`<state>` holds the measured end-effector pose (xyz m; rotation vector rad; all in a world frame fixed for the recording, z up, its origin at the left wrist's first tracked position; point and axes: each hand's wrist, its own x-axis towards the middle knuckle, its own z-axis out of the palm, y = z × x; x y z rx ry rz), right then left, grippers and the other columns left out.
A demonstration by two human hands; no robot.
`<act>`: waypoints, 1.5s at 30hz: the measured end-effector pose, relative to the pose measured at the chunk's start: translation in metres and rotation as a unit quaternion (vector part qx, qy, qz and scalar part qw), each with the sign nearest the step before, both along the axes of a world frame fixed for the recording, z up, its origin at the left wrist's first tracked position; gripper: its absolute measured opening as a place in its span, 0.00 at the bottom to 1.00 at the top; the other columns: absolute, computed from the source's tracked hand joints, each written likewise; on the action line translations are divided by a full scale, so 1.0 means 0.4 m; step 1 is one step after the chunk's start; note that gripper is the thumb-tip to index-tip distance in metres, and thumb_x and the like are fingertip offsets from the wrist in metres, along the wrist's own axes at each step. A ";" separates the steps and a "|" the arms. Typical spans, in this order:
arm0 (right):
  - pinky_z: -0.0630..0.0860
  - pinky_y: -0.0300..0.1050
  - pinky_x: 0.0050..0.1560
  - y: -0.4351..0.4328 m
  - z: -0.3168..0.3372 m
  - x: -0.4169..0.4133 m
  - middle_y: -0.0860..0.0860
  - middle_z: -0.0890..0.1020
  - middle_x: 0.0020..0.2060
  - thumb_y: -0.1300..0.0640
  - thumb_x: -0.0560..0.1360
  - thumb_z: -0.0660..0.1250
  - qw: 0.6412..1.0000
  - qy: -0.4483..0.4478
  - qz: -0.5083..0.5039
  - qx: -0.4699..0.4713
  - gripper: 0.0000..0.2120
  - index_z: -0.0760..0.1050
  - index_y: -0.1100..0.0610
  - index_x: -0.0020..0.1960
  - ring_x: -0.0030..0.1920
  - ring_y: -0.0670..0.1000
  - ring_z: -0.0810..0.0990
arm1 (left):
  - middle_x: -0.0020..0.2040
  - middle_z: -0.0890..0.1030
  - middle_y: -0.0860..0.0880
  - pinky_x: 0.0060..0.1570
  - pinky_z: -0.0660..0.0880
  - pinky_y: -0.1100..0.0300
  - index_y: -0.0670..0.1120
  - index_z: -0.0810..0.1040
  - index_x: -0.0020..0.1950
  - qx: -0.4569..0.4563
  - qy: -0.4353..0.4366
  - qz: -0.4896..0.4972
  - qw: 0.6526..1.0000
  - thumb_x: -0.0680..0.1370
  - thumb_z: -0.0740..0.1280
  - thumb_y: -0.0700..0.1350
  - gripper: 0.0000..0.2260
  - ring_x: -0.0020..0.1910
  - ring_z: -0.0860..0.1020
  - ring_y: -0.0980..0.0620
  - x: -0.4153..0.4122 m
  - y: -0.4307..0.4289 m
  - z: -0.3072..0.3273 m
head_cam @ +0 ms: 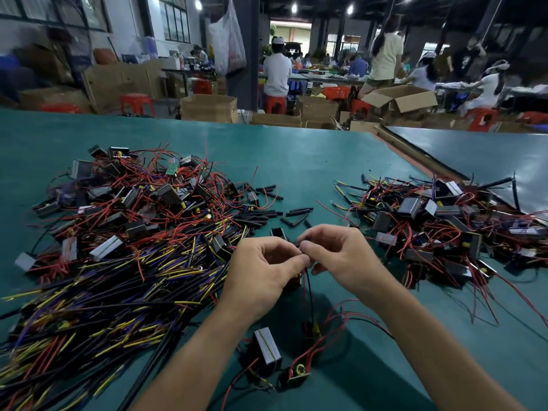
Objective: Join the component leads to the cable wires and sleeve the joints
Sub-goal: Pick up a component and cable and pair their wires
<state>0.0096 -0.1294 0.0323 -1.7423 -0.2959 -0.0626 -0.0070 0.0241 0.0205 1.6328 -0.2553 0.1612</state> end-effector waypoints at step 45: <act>0.80 0.42 0.33 -0.071 0.012 0.001 0.56 0.84 0.35 0.64 0.76 0.68 0.996 -0.005 0.011 0.084 0.06 0.77 0.61 0.40 0.32 0.49 0.79 | 0.36 0.84 0.54 0.42 0.76 0.61 0.48 0.85 0.39 0.171 -0.047 0.012 0.984 0.72 0.75 0.41 0.03 0.38 0.82 0.57 -0.008 0.005 -0.005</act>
